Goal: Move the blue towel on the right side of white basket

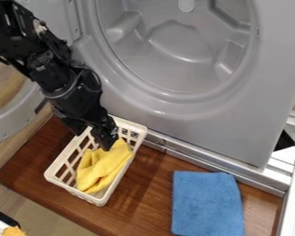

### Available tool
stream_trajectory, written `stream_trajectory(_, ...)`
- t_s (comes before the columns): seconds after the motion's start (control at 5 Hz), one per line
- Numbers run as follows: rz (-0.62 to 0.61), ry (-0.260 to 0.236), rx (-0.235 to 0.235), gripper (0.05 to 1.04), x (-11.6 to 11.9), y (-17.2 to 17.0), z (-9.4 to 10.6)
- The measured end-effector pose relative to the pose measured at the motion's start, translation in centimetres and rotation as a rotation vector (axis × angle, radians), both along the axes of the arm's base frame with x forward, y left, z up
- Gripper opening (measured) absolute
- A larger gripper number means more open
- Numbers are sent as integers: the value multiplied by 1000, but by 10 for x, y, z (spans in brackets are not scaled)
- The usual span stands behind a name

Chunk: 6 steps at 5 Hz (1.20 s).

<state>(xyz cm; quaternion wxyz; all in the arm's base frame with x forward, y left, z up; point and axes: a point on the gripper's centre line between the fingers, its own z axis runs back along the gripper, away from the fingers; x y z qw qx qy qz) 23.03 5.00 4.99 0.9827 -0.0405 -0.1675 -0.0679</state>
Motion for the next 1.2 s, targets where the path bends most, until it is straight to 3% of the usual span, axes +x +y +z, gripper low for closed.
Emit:
stream_trajectory(0.2,2,15,-3,1000,-1,-1,-3)
stream_trajectory(0.4,-99,53,21,1000,-1,-35,-3)
stream_trajectory(0.8,-182,28,2,1000,1,-71,-6)
stream_trajectory(1.2,-317,5,-39,1000,17,-115,-43)
